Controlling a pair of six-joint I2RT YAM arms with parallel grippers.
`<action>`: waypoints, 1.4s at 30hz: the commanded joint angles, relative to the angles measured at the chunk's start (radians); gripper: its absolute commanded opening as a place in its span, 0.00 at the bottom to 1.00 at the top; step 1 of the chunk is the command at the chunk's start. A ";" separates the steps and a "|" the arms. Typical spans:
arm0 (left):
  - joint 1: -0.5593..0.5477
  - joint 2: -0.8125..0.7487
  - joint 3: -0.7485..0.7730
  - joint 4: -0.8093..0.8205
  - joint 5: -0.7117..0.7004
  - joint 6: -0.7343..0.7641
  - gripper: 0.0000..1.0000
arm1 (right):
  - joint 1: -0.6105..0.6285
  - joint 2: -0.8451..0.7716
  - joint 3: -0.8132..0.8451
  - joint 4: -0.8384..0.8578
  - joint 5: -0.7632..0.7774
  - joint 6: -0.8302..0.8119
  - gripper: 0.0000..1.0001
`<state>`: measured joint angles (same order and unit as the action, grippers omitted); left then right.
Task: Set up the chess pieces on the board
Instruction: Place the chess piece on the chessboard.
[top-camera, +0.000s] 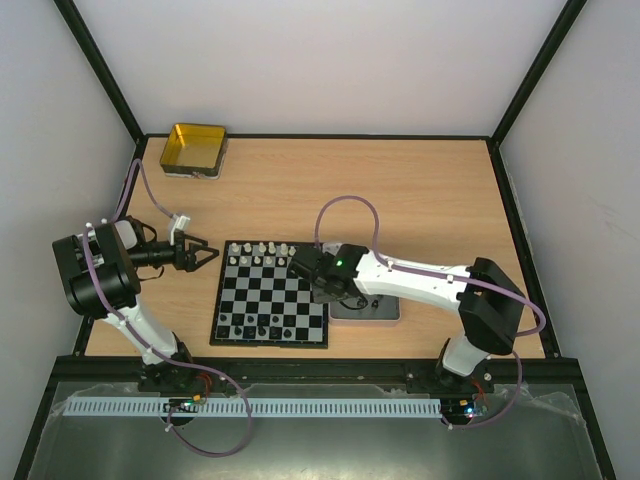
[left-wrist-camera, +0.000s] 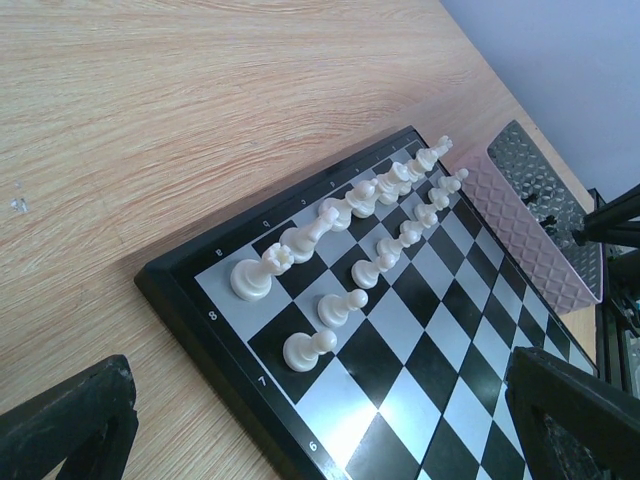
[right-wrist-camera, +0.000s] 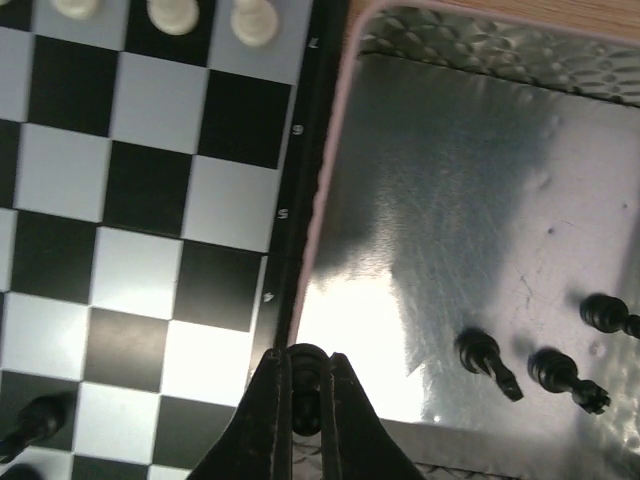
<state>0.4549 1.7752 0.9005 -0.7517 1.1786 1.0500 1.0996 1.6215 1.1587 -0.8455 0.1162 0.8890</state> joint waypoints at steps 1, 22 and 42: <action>0.010 -0.014 -0.006 0.019 0.034 0.001 1.00 | 0.044 0.012 0.060 -0.049 0.012 -0.016 0.02; 0.041 0.008 0.012 -0.015 0.059 0.030 1.00 | 0.150 0.166 0.130 0.033 -0.116 -0.136 0.02; 0.043 0.016 0.018 -0.034 0.064 0.048 1.00 | 0.160 0.214 0.124 0.076 -0.155 -0.154 0.03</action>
<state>0.4915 1.7756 0.9005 -0.7631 1.2041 1.0592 1.2507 1.8168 1.2648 -0.7727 -0.0380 0.7525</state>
